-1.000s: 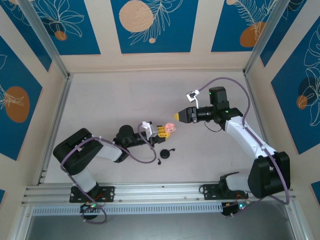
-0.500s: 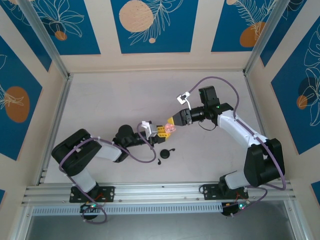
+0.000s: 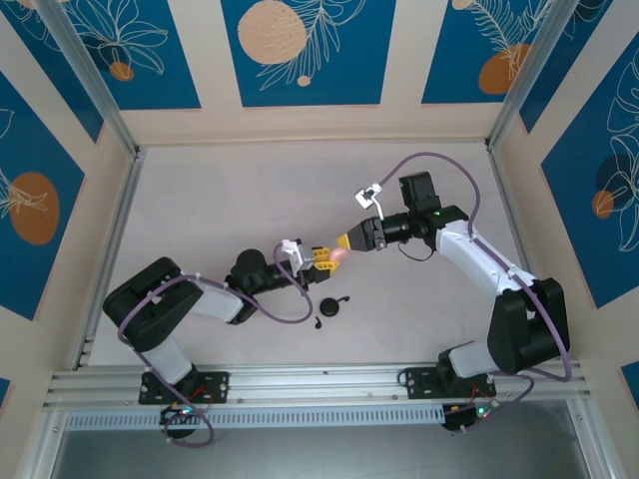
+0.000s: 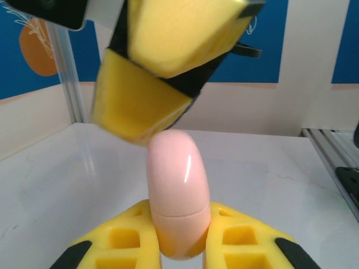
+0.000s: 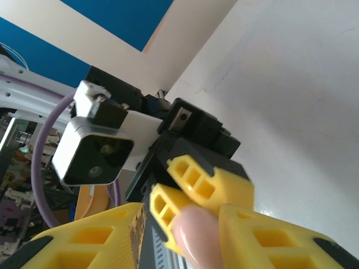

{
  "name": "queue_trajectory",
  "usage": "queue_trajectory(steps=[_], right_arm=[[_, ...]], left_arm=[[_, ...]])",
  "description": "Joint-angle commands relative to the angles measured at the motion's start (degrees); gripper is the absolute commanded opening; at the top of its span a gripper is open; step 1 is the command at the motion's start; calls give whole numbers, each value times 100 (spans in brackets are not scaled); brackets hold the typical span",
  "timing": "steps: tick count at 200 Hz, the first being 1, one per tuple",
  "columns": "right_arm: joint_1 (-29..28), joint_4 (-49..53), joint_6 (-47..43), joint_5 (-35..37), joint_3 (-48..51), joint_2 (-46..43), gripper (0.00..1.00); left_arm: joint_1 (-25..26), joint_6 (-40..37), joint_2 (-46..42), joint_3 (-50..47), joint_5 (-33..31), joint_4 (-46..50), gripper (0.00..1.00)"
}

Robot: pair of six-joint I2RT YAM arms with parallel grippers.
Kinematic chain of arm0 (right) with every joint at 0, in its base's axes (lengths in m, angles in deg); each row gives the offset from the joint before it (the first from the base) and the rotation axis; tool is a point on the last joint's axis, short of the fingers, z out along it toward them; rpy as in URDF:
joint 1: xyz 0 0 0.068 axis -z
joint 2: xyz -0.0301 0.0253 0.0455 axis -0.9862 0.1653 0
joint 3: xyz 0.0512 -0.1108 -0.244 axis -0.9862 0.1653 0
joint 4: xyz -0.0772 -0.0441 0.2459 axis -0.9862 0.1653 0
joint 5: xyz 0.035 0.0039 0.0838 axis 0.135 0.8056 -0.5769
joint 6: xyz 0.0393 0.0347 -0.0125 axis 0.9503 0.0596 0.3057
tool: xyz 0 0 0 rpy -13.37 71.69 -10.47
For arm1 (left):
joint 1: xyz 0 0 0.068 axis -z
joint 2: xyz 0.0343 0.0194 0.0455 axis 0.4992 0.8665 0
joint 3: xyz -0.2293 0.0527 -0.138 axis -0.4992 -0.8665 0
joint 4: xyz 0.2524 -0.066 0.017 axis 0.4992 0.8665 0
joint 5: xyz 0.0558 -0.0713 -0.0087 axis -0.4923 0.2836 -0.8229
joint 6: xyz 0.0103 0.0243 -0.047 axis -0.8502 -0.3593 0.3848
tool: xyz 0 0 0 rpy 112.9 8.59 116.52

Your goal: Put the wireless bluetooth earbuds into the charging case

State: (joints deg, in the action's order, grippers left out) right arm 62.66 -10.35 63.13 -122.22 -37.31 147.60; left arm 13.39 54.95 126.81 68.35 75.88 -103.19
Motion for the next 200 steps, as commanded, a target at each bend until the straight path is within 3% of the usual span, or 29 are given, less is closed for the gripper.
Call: queue_trajectory(steps=[1, 33, 92, 110, 131, 200], right_arm=[[94, -62, 151, -146, 185, -322, 40], [304, -412, 564, 294, 435, -504, 40], [363, -608, 1283, 1827, 569, -454, 42], [451, -703, 1650, 2278, 627, -479, 43], [660, -930, 2132, 2313, 716, -451, 43], [1252, -977, 2390, 2864, 999, -482, 43]], left_arm=[[-35, 90, -82, 26, -290, -214, 13], [-97, 342, -21, -30, -444, -214, 14], [-315, 1461, 245, -37, -1162, 194, 12], [-326, 1734, 245, 198, -1215, 904, 12], [-325, 2048, 260, 670, -1263, 1971, 13], [-284, 3305, 932, 3114, -830, 5603, 12]])
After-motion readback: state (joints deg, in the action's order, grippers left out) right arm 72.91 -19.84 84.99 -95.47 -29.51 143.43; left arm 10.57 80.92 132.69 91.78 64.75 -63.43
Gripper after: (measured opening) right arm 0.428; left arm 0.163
